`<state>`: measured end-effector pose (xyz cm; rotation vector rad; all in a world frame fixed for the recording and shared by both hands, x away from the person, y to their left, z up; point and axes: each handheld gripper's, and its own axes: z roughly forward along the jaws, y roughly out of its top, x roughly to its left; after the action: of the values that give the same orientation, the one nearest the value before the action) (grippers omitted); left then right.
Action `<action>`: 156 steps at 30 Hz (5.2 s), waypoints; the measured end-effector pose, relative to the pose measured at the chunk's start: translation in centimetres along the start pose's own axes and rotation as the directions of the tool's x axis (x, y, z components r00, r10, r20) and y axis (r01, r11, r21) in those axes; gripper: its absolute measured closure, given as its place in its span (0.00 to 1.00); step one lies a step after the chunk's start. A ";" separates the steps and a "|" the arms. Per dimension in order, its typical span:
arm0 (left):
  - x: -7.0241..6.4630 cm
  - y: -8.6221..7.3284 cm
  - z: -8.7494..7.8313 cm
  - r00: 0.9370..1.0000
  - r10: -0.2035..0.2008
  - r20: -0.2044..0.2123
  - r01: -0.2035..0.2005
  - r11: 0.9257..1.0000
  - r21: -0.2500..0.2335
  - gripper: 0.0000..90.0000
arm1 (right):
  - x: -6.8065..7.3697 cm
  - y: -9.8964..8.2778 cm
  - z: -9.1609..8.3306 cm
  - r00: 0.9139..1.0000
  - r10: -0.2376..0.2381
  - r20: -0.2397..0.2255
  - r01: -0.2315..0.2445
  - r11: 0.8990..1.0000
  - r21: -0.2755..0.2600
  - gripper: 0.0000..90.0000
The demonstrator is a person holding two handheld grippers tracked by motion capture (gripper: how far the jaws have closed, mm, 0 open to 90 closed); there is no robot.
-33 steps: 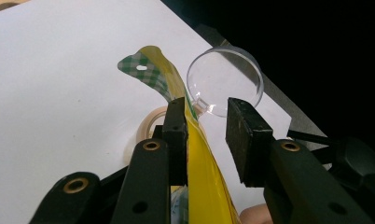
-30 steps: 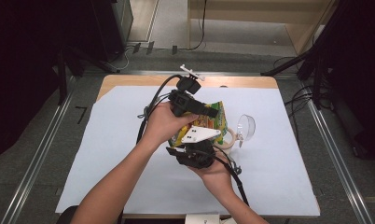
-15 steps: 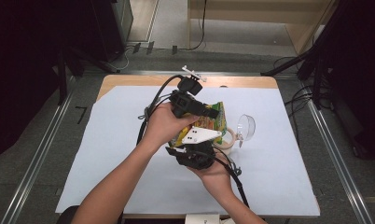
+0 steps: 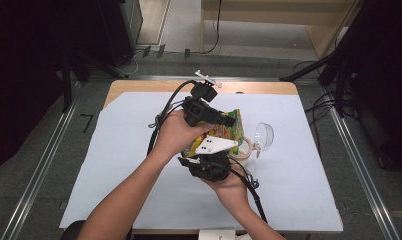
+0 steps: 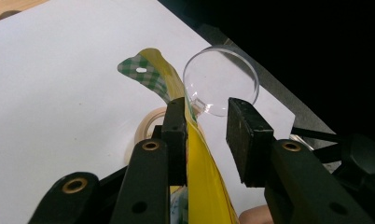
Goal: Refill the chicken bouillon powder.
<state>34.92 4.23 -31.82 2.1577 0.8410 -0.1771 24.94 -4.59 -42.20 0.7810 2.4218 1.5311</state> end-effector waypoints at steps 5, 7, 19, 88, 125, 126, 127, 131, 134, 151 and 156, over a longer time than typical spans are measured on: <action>-0.1 0.0 -0.2 1.000 0.008 0.001 -0.008 1.000 -0.008 0.78 | 0.1 0.1 -0.1 1.000 -0.016 0.012 0.016 1.000 -0.003 0.81; -0.1 0.0 -0.2 1.000 0.006 0.003 -0.006 1.000 -0.009 0.78 | 0.1 0.1 -0.2 1.000 -0.017 0.010 0.017 1.000 -0.001 0.81; 0.1 0.1 0.2 1.000 0.000 0.009 0.000 1.000 0.002 0.78 | 0.1 0.0 -0.1 1.000 0.010 0.007 -0.010 1.000 -0.002 0.81; -0.5 0.4 0.4 1.000 0.022 0.009 -0.022 1.000 0.005 0.78 | 0.0 -0.1 -0.5 1.000 0.015 0.018 -0.015 1.000 -0.011 0.81; -0.6 0.4 0.6 1.000 0.030 -0.003 -0.030 0.999 0.021 0.77 | -0.1 -0.2 -0.4 1.000 0.028 0.010 -0.028 1.000 -0.004 0.80; -0.6 0.4 0.6 1.000 0.028 0.000 -0.028 0.999 0.019 0.77 | -0.1 -0.2 -0.4 1.000 0.028 0.010 -0.028 1.000 -0.004 0.80; -0.6 0.4 0.6 1.000 0.027 -0.001 -0.027 0.999 0.019 0.77 | -0.1 -0.2 -0.4 1.000 0.028 0.010 -0.028 1.000 -0.004 0.80; -0.6 0.4 0.6 1.000 0.024 0.000 -0.024 1.000 0.019 0.77 | -0.1 -0.2 -0.4 1.000 0.026 0.011 -0.026 1.000 -0.003 0.80; -0.6 0.4 0.6 1.000 0.026 0.002 -0.026 1.000 0.017 0.77 | -0.1 -0.2 -0.4 1.000 0.025 0.012 -0.025 1.000 -0.003 0.80; -0.6 0.3 0.6 1.000 0.028 -0.002 -0.028 0.999 0.020 0.77 | -0.1 -0.2 -0.4 1.000 0.022 0.015 -0.022 1.000 -0.002 0.80; -0.5 0.3 0.7 1.000 0.024 0.004 -0.024 1.000 0.019 0.77 | 0.0 -0.2 -0.4 1.000 0.023 0.015 -0.023 1.000 0.000 0.79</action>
<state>34.83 3.33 -31.86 2.1834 0.8140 -0.1770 24.75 -4.99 -42.18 0.8207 2.4102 1.5274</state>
